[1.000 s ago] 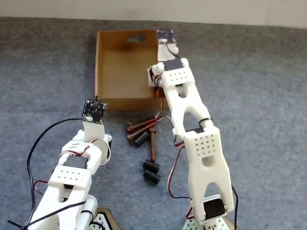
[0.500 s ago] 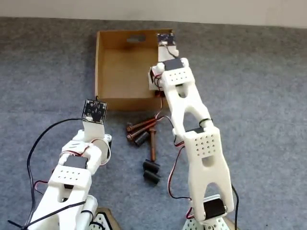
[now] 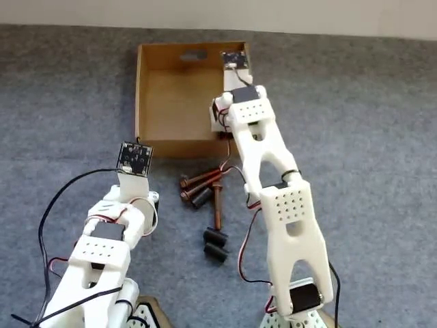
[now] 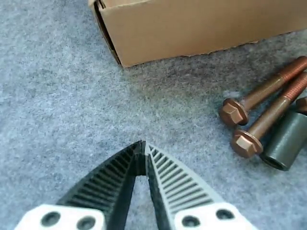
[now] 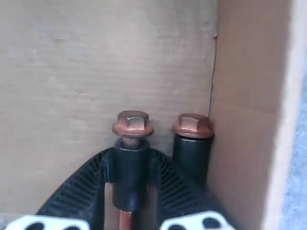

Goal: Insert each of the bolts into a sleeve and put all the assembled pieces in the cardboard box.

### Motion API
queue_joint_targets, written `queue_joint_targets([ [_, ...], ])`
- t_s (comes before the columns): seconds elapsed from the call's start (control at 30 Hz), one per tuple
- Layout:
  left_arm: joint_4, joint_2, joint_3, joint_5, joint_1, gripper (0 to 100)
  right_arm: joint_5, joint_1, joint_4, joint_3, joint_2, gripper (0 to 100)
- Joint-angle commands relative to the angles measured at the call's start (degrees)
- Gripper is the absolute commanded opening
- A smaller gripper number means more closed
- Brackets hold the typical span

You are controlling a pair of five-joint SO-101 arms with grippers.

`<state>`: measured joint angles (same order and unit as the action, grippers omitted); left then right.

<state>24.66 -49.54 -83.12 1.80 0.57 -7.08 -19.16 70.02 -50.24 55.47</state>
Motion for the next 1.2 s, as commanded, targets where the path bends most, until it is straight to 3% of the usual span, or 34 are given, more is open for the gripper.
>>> queue_joint_targets([
  [0.0,-0.97,-0.04,0.22,0.53,1.1,1,0.35,0.13,0.04,-1.89,-0.13,0.6],
  [0.17,-0.97,-0.04,0.22,0.53,1.1,1,0.26,0.13,0.31,-1.89,-0.04,2.0],
  [0.37,-0.97,-0.04,0.22,0.53,1.1,1,-3.34,0.22,0.4,-1.98,-0.13,15.9],
  [0.53,-0.97,-0.04,0.22,0.53,1.1,1,-3.43,0.4,1.36,-7.16,-0.13,15.9],
  [0.67,-0.97,-0.04,0.22,0.53,1.1,1,-3.69,0.31,8.75,-19.03,-0.13,15.7],
  [0.83,-0.97,-0.04,0.22,0.53,1.1,1,-3.43,-0.4,16.22,-31.87,0.57,0.0],
  [1.17,-0.97,-0.04,0.22,0.53,1.1,1,-2.64,-3.38,17.45,-32.66,4.62,0.9],
])
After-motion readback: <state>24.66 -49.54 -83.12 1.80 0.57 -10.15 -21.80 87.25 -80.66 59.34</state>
